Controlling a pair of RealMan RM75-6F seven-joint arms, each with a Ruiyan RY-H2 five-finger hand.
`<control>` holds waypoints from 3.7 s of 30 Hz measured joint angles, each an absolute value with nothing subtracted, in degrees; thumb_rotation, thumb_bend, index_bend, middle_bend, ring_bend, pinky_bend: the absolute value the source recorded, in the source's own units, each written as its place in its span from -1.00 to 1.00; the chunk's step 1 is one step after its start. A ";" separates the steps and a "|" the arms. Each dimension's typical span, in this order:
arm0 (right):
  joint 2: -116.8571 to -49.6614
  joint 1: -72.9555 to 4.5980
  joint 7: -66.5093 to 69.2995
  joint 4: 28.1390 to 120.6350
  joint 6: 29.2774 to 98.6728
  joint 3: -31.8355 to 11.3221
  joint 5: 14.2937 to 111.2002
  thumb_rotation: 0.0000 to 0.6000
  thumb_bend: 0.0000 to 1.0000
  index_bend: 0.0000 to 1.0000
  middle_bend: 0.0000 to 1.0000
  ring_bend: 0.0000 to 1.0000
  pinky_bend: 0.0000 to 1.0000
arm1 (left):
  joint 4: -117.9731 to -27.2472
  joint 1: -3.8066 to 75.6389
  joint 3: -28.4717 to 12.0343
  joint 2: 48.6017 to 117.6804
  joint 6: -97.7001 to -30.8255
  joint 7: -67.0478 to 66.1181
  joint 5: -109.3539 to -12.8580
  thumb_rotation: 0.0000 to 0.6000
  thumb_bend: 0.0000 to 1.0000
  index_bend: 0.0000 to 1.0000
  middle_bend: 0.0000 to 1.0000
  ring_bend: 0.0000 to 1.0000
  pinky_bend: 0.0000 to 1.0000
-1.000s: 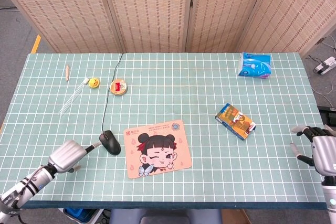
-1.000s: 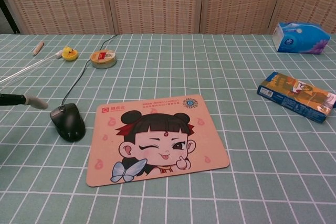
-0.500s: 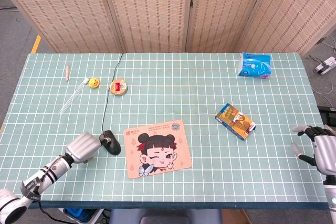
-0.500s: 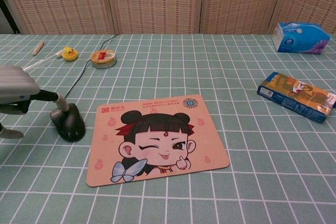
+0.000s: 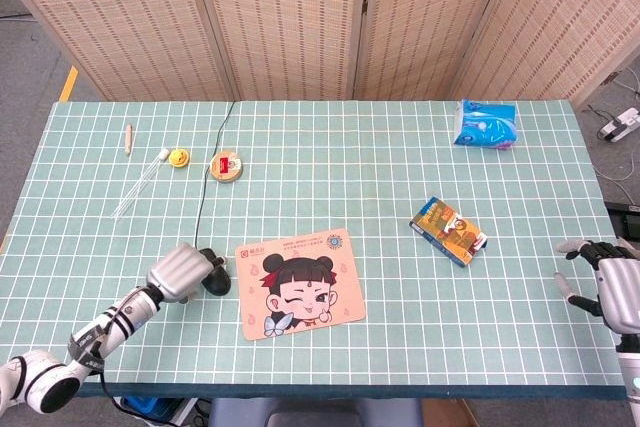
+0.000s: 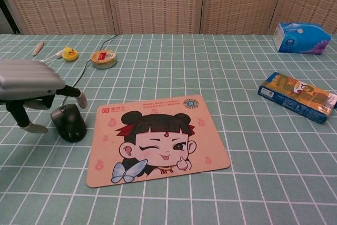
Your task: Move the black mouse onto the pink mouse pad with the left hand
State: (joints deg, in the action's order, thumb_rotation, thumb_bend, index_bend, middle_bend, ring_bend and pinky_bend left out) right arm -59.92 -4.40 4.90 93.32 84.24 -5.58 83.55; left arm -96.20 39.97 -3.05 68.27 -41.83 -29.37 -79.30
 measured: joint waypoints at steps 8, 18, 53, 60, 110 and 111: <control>-59.82 -4.40 5.08 93.43 84.20 -5.40 83.85 1.00 -0.44 -0.21 -0.06 -0.21 -0.18 | -95.86 41.49 -2.39 70.20 -41.85 -32.80 -77.00 1.00 -0.49 -0.46 1.00 1.00 1.00; -59.56 -4.25 5.62 93.50 84.49 -5.44 83.90 1.00 -0.44 -0.21 -0.06 -0.21 -0.18 | -94.47 43.78 -1.67 72.34 -41.36 -37.59 -71.64 1.00 -0.49 -0.43 1.00 1.00 1.00; -58.32 -3.34 7.19 94.21 86.40 -5.63 84.42 1.00 -0.44 -0.21 -0.06 -0.21 -0.18 | -97.11 47.82 -0.10 78.76 -47.09 -41.27 -79.16 1.00 -0.49 0.13 1.00 1.00 1.00; -57.38 -2.58 8.22 94.59 87.72 -6.03 84.13 1.00 -0.44 -0.21 -0.06 -0.21 -0.18 | -96.99 49.79 -1.26 82.54 -46.04 -45.19 -76.51 1.00 -0.49 0.12 1.00 1.00 1.00; -56.92 -2.10 7.62 95.50 87.52 -5.74 84.66 1.00 -0.44 -0.21 -0.06 -0.21 -0.18 | -115.66 42.06 8.44 67.84 -73.17 -53.64 -65.80 1.00 -0.49 -0.40 0.64 0.76 1.00; -57.05 -2.18 7.31 95.48 87.33 -5.75 84.52 1.00 -0.44 -0.21 -0.06 -0.21 -0.18 | -115.51 40.98 8.93 66.98 -73.90 -52.00 -66.86 1.00 -0.49 -0.39 0.56 0.68 1.00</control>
